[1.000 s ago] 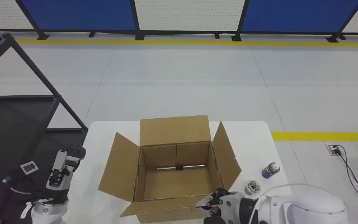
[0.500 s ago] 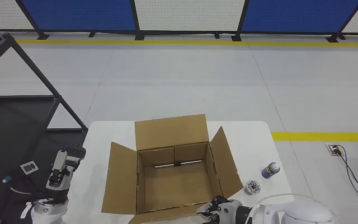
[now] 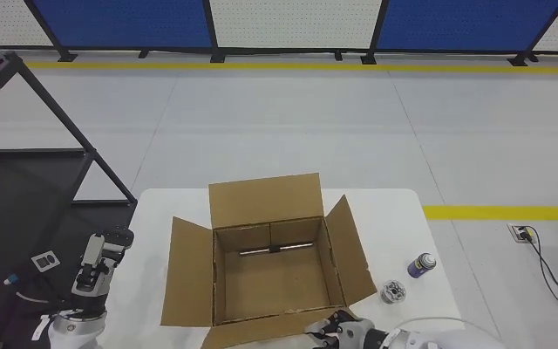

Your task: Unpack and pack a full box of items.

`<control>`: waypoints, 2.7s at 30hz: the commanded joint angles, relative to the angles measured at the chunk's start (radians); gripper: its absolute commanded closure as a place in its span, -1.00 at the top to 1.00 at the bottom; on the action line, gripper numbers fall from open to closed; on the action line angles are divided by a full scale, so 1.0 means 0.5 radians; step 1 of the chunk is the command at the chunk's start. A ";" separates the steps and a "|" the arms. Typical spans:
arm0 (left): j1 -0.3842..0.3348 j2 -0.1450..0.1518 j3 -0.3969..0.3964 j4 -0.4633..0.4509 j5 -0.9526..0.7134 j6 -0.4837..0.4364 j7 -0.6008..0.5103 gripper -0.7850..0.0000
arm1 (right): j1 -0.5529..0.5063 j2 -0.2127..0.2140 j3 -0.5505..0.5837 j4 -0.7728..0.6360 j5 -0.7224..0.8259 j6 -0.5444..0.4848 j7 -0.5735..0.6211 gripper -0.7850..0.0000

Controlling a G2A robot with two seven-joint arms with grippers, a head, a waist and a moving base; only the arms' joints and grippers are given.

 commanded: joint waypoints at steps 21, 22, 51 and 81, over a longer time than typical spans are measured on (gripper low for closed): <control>0.000 0.000 0.000 0.000 0.000 0.000 0.000 1.00 | 0.625 0.024 0.386 0.000 0.903 -0.370 0.346 1.00; 0.000 0.000 0.000 0.000 0.000 0.000 0.000 1.00 | 0.685 0.025 0.357 0.000 1.024 -0.359 0.413 1.00; 0.104 0.021 -0.122 -0.066 -0.034 0.017 -0.108 1.00 | 1.627 -0.236 -0.531 0.601 1.258 0.008 0.519 1.00; 0.387 0.043 -0.248 -0.272 -0.270 0.084 -0.384 1.00 | 2.162 -0.645 -1.243 1.286 1.386 0.137 0.448 1.00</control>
